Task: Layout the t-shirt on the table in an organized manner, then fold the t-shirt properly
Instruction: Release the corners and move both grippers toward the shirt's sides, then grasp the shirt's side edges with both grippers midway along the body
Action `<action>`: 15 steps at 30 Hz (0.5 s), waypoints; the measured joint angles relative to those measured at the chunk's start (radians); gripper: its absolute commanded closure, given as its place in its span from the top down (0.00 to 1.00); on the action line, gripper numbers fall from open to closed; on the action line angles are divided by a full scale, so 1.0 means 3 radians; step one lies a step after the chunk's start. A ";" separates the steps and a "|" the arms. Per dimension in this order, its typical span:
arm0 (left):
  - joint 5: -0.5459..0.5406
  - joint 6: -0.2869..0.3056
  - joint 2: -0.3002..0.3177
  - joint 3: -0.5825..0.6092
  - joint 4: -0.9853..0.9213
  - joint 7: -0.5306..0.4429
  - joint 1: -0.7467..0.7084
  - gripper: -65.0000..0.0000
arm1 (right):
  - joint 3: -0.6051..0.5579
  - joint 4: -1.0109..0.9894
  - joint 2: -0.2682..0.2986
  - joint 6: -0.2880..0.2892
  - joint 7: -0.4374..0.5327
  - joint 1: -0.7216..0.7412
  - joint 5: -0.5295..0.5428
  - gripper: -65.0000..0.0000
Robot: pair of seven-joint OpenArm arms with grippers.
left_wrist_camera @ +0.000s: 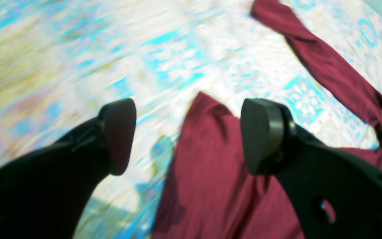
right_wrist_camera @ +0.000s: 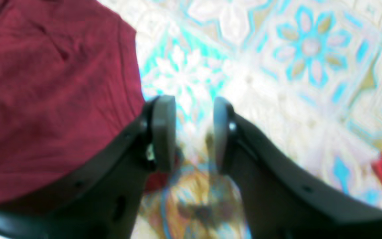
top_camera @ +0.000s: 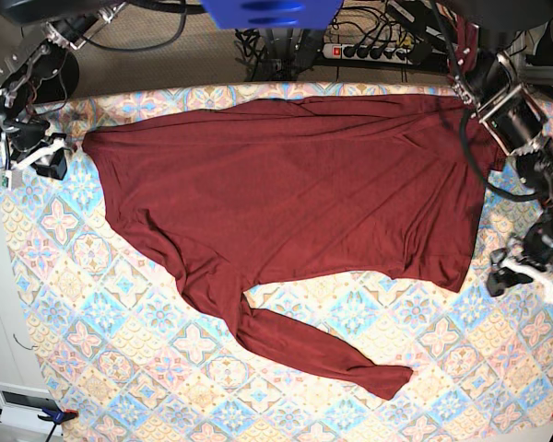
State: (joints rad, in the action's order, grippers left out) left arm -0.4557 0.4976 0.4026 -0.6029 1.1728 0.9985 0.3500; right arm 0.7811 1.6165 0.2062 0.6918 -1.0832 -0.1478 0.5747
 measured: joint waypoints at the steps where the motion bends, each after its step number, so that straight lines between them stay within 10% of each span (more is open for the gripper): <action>1: 0.0058 0.0003 -0.0018 0.0100 -0.0100 -0.0102 0.0028 0.74 | -0.0072 0.0000 0.0004 0.0008 0.0005 0.0051 0.0001 0.29; 15: 0.0201 -0.0017 0.0008 0.0608 -0.1160 -0.0825 0.0189 0.74 | -0.0556 0.0001 -0.0004 0.0013 0.0032 0.0526 -0.0356 0.29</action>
State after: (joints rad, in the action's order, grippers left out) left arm -0.3954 0.4927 0.4049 -0.4206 0.8249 0.7509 0.4068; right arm 0.6144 1.6169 0.2050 0.6956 -1.0737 0.0101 0.4679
